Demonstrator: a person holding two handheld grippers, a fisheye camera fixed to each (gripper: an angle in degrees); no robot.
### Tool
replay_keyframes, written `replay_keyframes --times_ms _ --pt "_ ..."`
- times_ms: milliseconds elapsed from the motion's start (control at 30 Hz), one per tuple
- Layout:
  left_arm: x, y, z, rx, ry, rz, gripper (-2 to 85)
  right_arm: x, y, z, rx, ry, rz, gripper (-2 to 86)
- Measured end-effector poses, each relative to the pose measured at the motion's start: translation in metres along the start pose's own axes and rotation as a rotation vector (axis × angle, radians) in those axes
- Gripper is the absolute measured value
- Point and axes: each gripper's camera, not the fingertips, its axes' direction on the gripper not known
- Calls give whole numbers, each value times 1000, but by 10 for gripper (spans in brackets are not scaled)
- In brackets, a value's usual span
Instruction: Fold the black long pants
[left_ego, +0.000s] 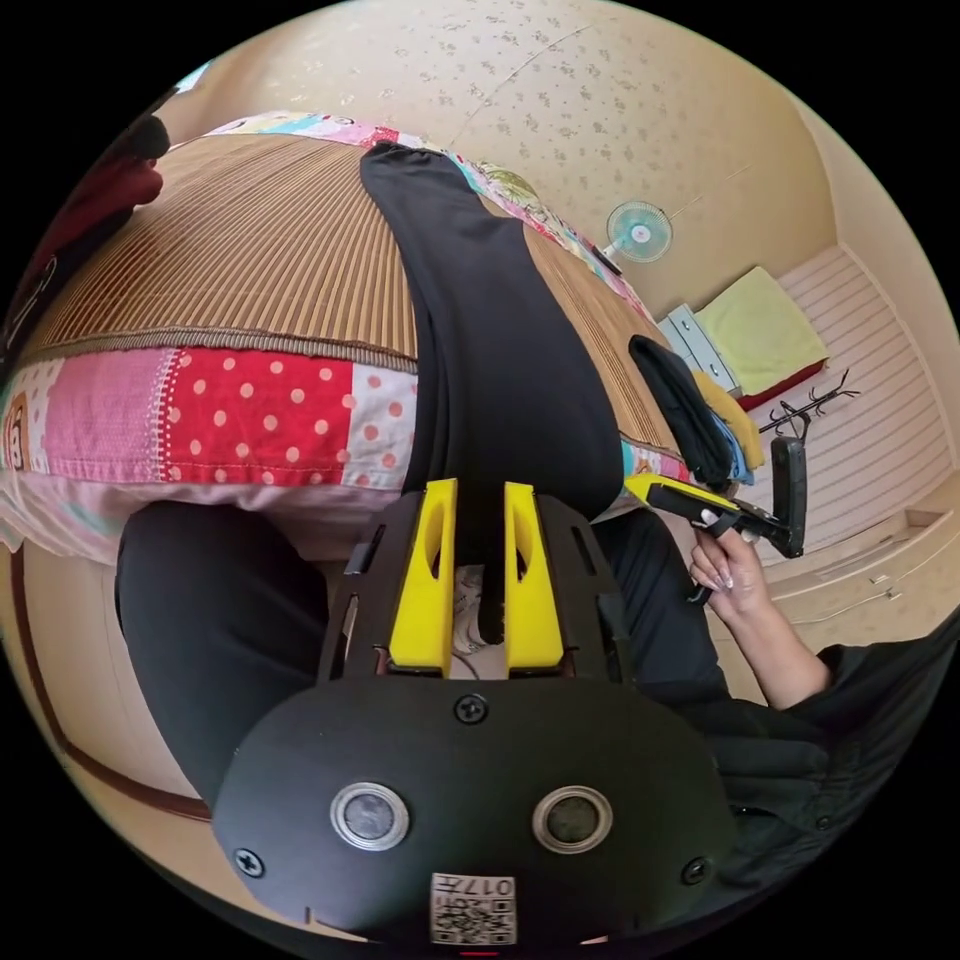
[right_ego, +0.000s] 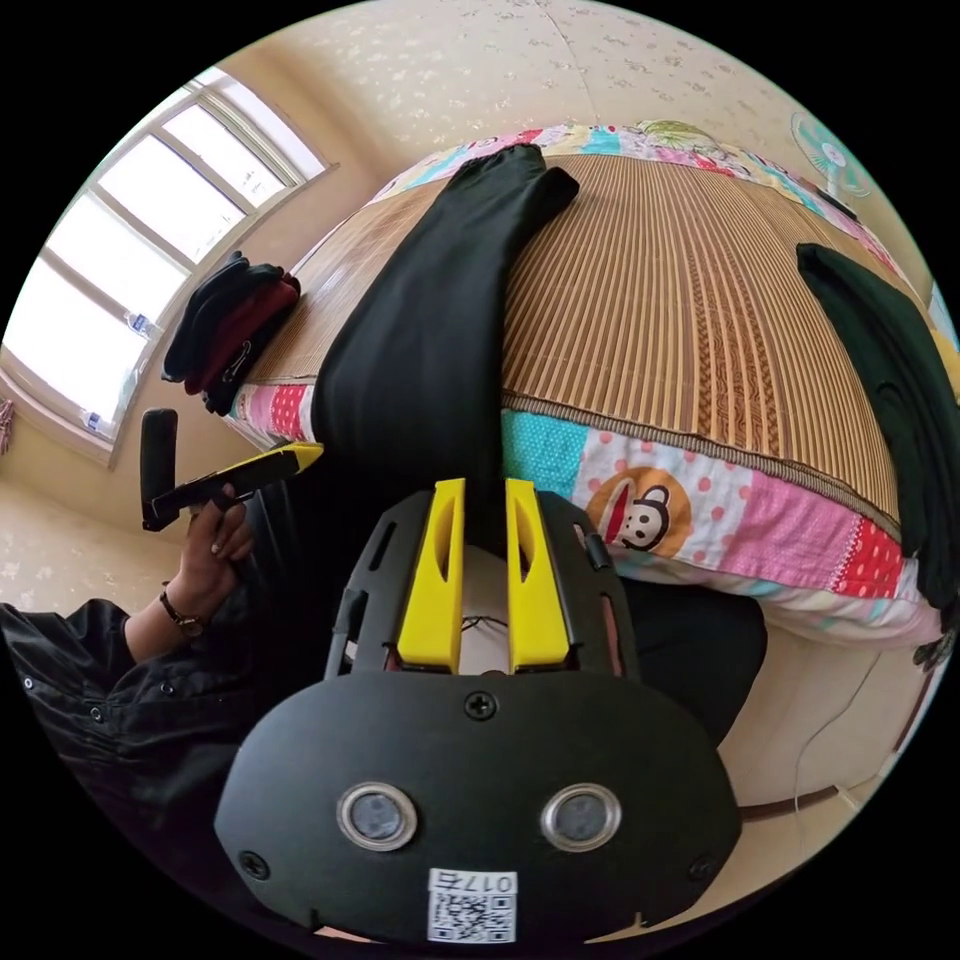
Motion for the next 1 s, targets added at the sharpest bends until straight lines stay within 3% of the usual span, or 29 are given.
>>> replay_keyframes --times_ms 367,600,1000 --pt "1 -6 9 -30 -27 -26 54 17 -27 10 -85 -46 -19 24" --pt "-12 -19 14 -3 -10 -100 79 34 -42 -3 -93 -228 70 17" --pt "-9 -34 15 -24 -10 -40 17 52 -60 4 -117 -264 105 14"
